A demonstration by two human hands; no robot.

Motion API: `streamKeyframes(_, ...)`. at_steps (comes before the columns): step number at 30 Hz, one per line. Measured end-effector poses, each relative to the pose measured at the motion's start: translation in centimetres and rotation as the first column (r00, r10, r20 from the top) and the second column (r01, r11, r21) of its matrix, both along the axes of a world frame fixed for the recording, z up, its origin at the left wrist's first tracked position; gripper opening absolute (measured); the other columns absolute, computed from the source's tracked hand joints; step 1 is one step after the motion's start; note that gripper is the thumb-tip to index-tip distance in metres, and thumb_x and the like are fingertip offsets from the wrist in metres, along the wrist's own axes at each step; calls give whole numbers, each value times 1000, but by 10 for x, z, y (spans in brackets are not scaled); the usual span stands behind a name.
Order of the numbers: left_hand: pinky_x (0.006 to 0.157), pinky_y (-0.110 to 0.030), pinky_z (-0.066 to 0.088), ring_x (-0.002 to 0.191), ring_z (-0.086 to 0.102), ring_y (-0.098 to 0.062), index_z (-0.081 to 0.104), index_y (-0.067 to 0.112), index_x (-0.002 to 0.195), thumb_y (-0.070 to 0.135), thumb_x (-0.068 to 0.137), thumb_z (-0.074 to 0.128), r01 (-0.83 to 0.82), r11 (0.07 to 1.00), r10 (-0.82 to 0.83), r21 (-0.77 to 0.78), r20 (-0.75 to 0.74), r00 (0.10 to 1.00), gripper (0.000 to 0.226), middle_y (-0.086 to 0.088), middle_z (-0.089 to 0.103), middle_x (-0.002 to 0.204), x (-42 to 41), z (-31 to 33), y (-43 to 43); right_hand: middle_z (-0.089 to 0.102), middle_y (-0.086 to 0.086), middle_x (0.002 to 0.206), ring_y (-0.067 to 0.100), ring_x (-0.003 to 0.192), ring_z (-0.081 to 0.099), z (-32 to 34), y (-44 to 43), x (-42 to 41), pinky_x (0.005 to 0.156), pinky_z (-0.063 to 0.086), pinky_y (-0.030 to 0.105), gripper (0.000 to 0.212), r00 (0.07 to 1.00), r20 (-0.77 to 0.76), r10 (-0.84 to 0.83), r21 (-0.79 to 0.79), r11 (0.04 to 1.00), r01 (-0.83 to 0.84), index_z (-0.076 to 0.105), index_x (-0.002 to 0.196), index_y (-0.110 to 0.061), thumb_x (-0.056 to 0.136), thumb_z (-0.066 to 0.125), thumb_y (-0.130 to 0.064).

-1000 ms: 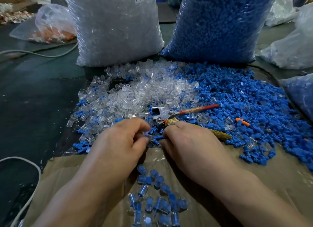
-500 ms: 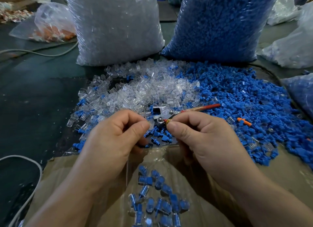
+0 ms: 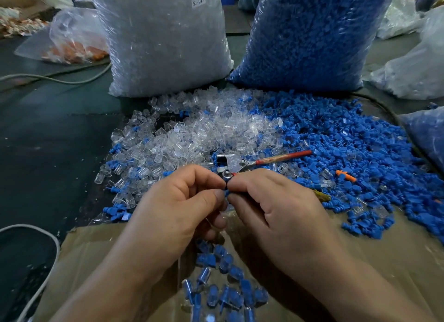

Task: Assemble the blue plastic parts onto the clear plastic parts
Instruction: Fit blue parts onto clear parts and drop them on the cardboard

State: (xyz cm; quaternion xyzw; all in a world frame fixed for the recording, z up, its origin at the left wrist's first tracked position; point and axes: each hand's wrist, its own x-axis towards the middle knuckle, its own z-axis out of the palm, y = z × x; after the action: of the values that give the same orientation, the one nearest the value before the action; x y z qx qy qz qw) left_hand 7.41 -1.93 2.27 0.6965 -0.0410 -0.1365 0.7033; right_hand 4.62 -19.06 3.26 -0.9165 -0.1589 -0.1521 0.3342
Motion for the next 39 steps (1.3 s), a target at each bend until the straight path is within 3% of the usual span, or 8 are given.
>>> streamKeyframes(9,50,-24,52,58,65,-19,75,22,84,15,71,75,45,996,-45,-76,0,999,15,-8,69,71,0,2,4,65,-2,102,21,93,62,3,-2,0,74,53,43,24,995,68,70,24,997,-72,71,109,-15,95,54,-27)
streamKeyframes(13,47,-21,49,55,62,-14,74,25,82,7,78,81,-51,998,49,21,84,995,20,-2,67,66,3,-3,3,54,-1,130,24,122,49,4,-2,1,96,48,47,42,997,-13,70,-227,971,-71,53,132,-24,94,42,-38)
streamKeyframes(15,48,-21,50,55,63,-15,74,25,83,4,81,77,-79,997,76,28,84,994,21,-1,68,67,4,-5,6,24,-3,158,23,149,13,0,-9,6,121,14,46,59,995,-80,-56,-414,910,18,20,147,-38,92,38,-50)
streamKeyframes(18,51,-21,51,57,65,-15,74,26,84,16,72,75,-55,998,54,19,67,996,16,-2,68,66,4,-6,9,-12,-5,162,19,146,-25,-5,-26,17,109,-24,36,77,955,-116,-272,-555,815,164,-6,150,-37,92,41,-57)
streamKeyframes(21,53,-21,51,57,64,-15,73,28,84,14,76,75,-26,998,22,55,72,997,16,-3,68,65,4,-7,7,-5,0,164,22,150,-14,-8,-33,25,118,-12,42,75,926,-182,-331,-612,775,157,0,153,-33,93,37,-59)
streamKeyframes(26,52,-20,52,57,65,-13,74,30,84,4,84,72,-36,994,28,99,83,996,26,-2,69,65,6,-7,9,38,-5,141,23,133,32,-5,-34,27,117,15,47,65,928,-151,-341,-627,759,177,28,141,-34,86,43,-66)
streamKeyframes(31,51,-21,52,58,66,-16,74,31,86,14,80,76,-28,995,21,92,68,997,18,-6,70,66,8,-12,7,38,-9,144,21,134,32,-7,-39,29,117,12,45,65,933,-188,-308,-628,768,127,25,141,-37,87,40,-69)
streamKeyframes(39,49,-21,50,61,69,-16,74,31,87,23,71,74,-118,991,114,55,68,991,19,-5,71,70,13,-20,9,52,-6,106,20,101,44,2,-31,30,95,31,40,48,939,-136,-317,-584,791,183,47,120,-32,78,48,-55)
